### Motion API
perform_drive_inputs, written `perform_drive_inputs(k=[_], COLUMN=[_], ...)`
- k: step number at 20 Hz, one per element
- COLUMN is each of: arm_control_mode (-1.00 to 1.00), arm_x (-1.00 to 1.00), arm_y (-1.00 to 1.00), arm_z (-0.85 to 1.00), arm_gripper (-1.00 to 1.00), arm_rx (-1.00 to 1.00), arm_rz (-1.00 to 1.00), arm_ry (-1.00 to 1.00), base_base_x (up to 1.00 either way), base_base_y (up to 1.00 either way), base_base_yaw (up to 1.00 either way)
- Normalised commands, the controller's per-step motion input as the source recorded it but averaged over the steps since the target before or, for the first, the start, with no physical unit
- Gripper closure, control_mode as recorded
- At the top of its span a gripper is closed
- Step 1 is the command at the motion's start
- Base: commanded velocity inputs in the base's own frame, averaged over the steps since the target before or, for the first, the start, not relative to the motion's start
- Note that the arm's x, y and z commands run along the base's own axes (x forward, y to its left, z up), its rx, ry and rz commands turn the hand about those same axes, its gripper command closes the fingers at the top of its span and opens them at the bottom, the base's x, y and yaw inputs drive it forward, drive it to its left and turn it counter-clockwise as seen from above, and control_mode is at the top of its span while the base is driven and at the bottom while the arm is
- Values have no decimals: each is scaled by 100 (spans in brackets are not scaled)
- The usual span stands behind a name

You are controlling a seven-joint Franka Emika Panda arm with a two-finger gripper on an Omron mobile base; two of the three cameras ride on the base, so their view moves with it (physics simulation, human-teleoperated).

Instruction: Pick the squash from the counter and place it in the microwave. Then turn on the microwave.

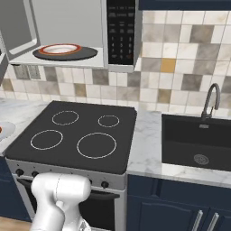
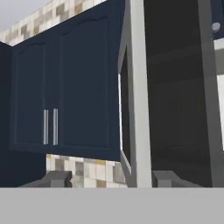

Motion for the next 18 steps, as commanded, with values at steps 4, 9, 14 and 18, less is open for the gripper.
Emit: perform_drive_inputs(k=[4, 9, 14, 18], arm_control_mode=[-100, -100, -100, -100], arm_x=[-36, -46, -66, -87], arm_y=[0, 0, 0, -2], arm_z=[0, 0, 2, 1], arm_gripper=[-100, -100, -100, -100], arm_rx=[0, 0, 0, 0], arm_rz=[0, 0, 0, -2], arm_ry=[0, 0, 0, 0], base_base_x=[0, 0, 0, 0], base_base_y=[0, 0, 0, 0], base_base_yaw=[0, 0, 0, 0])
